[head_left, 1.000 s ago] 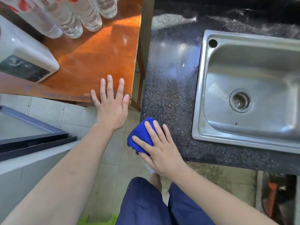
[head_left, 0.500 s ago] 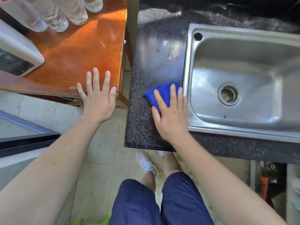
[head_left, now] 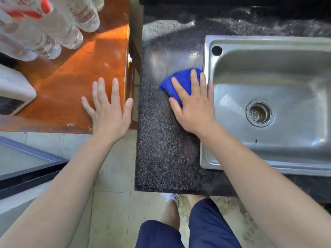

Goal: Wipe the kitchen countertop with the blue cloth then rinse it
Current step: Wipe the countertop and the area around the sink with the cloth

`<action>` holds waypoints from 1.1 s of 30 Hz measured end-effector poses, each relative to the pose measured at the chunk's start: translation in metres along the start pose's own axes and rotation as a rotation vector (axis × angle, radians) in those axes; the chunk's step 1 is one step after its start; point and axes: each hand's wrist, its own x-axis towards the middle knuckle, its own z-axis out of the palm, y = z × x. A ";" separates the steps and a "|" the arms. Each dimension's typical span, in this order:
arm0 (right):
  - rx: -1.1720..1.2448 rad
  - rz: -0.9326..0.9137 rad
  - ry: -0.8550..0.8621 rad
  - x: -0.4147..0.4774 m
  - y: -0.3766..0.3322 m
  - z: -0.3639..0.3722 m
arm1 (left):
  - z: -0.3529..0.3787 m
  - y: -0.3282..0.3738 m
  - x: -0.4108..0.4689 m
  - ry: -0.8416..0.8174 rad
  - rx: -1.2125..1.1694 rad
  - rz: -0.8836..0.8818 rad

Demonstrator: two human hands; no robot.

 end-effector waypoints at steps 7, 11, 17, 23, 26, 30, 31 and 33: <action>-0.059 0.041 -0.084 0.136 0.012 -0.026 | 0.000 0.011 0.061 -0.018 0.087 0.016; -0.064 0.048 -0.053 0.183 0.006 -0.029 | 0.003 0.013 0.062 0.011 0.108 -0.003; -0.045 0.038 -0.038 0.209 -0.038 -0.016 | 0.002 0.014 0.064 0.020 0.137 -0.011; 0.065 -0.315 -0.035 0.093 -0.028 -0.004 | 0.002 0.013 0.063 0.025 0.149 -0.015; 0.070 -0.397 -0.128 0.016 -0.001 -0.009 | 0.002 0.013 0.063 0.030 0.147 -0.016; 0.061 -0.493 -0.134 0.014 0.018 -0.010 | 0.001 0.013 0.063 0.029 0.137 -0.010; 0.062 -0.494 -0.121 0.030 0.014 -0.011 | 0.001 0.013 0.063 0.029 0.138 -0.011; 0.054 -0.455 -0.074 0.076 0.002 -0.011 | 0.001 0.013 0.064 0.027 0.142 -0.013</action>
